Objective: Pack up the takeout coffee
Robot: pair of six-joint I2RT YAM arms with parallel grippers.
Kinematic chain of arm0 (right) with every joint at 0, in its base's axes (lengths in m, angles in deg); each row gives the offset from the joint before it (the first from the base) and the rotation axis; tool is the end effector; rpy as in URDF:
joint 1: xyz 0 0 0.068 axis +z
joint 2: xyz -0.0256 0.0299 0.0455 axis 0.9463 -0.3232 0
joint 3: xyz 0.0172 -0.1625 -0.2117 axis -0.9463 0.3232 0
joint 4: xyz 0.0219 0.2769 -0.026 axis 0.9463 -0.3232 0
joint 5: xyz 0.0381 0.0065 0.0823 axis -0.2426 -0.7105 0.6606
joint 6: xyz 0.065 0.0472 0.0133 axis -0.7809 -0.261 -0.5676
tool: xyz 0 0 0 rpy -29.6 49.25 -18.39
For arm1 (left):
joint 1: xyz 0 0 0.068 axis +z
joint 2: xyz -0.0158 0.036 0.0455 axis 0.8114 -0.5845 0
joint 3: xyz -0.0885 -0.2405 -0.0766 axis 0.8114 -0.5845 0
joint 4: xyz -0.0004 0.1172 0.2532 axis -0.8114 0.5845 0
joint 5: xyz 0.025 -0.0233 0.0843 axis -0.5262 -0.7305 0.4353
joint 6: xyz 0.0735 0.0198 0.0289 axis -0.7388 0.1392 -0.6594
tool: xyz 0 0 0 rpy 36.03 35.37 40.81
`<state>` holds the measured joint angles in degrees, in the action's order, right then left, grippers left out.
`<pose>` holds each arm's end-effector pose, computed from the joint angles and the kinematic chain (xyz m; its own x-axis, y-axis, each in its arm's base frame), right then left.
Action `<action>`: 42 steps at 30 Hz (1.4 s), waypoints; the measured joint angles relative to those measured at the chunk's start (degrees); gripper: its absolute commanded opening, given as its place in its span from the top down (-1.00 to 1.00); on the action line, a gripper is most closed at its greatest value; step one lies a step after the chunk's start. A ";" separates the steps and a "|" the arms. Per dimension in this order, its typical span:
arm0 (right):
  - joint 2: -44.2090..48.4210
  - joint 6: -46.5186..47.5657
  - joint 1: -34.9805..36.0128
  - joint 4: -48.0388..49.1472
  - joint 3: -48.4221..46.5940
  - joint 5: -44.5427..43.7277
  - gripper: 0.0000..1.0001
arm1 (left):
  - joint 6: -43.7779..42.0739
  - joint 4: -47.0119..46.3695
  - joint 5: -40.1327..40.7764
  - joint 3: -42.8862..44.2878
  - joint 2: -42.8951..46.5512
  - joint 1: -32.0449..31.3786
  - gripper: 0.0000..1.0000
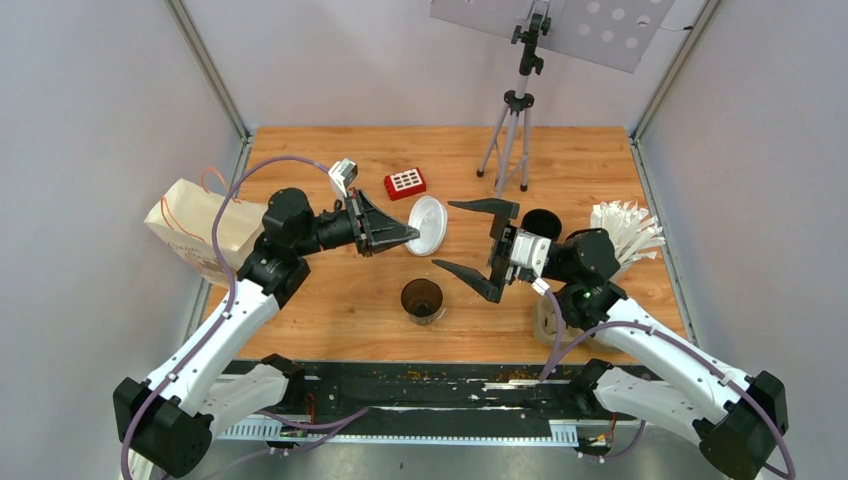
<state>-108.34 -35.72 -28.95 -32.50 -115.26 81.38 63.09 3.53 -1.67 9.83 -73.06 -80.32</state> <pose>0.1571 0.2042 0.3775 0.6529 0.1746 -0.7371 -0.7530 0.2554 -0.6065 0.2187 -0.1622 0.3511 -0.9309 -0.3202 -0.1759 0.1557 0.0878 -0.9839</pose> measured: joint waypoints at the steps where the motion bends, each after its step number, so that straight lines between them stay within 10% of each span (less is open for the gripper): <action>1: -0.11 0.07 0.00 0.00 -0.02 0.15 -0.92 | 0.33 -0.44 0.00 0.00 0.00 0.00 1.00; 32: -5.40 0.00 1.14 1.60 -2.10 0.96 -0.74 | 4.17 -3.52 0.11 -2.27 1.05 -0.46 1.00; 42: -5.40 0.15 1.14 1.55 -2.10 0.98 -0.53 | 4.37 -3.41 0.72 -2.73 1.81 -0.46 0.48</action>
<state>-113.74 -35.57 -27.81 -30.95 -117.36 82.36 67.46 0.12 -0.95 7.10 -71.25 -80.78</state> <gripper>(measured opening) 0.787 0.202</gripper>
